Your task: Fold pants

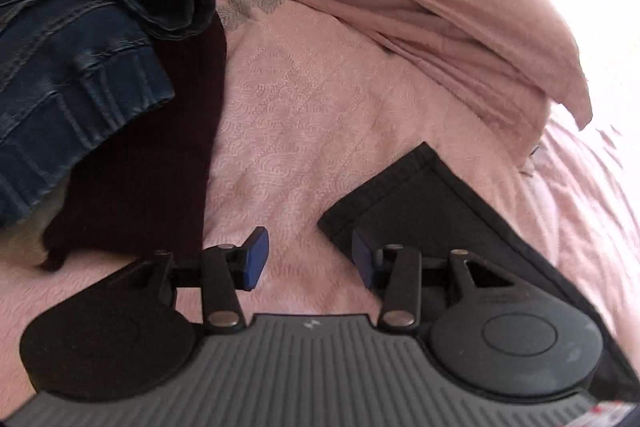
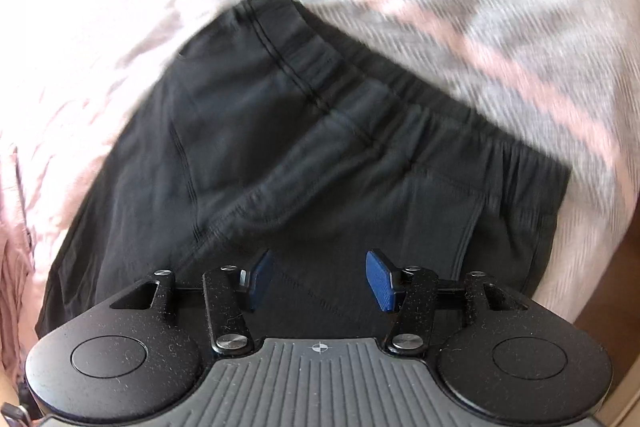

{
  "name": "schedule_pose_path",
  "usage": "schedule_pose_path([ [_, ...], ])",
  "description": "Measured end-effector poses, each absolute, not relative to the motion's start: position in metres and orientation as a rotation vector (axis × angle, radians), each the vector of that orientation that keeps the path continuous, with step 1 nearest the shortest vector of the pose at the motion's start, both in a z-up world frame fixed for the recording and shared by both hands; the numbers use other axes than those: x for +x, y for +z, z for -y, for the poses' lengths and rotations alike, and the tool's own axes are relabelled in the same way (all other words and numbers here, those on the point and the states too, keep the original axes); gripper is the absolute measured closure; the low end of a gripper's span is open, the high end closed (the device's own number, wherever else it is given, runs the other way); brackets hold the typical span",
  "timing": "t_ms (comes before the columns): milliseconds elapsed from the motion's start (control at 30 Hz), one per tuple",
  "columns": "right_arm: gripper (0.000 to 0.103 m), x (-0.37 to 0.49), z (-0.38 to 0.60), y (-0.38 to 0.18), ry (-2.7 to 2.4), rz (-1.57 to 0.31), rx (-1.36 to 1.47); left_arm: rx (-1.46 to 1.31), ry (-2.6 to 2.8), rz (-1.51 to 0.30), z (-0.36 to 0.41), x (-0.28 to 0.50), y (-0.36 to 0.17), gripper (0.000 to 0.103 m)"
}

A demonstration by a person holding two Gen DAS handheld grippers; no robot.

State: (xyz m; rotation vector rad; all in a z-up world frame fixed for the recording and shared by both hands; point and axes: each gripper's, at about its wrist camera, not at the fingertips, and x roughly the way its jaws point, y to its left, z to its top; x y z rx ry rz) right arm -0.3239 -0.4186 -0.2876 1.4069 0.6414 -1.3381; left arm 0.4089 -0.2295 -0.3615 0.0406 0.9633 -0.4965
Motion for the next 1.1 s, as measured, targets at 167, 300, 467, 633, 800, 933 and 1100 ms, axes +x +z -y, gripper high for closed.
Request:
schedule_pose_path([
  [167, 0.054, -0.34, 0.437, -0.278, -1.236, -0.593, 1.251, 0.093, -0.55, -1.022, 0.226, 0.358, -0.329, 0.062],
  [300, 0.054, -0.357, 0.463, -0.278, -1.12, -0.58, 1.138, 0.098, -0.605, -1.065, 0.221, 0.29, -0.311, 0.062],
  [467, 0.054, -0.382, 0.505, -0.296, -0.968, -0.592, 1.098, 0.091, -0.608, -1.095, 0.207, 0.204, -0.292, 0.061],
  [633, 0.055, -0.399, 0.545, -0.326, -0.806, -0.646, 1.057, 0.078, -0.501, -1.114, 0.186, 0.135, -0.282, 0.061],
  [800, 0.067, -0.403, 0.577, -0.362, -0.641, -0.663, 1.033, 0.022, -0.423, -1.13, 0.168, 0.072, -0.274, 0.06],
  [933, 0.082, -0.406, 0.602, -0.384, -0.545, -0.623, 1.112, 0.003, -0.368, -1.142, 0.159, 0.031, -0.269, 0.06],
  [1100, 0.103, -0.417, 0.608, -0.359, -0.536, -0.56, 1.065, -0.006, -0.333, -1.126, 0.155, 0.002, -0.256, 0.06],
])
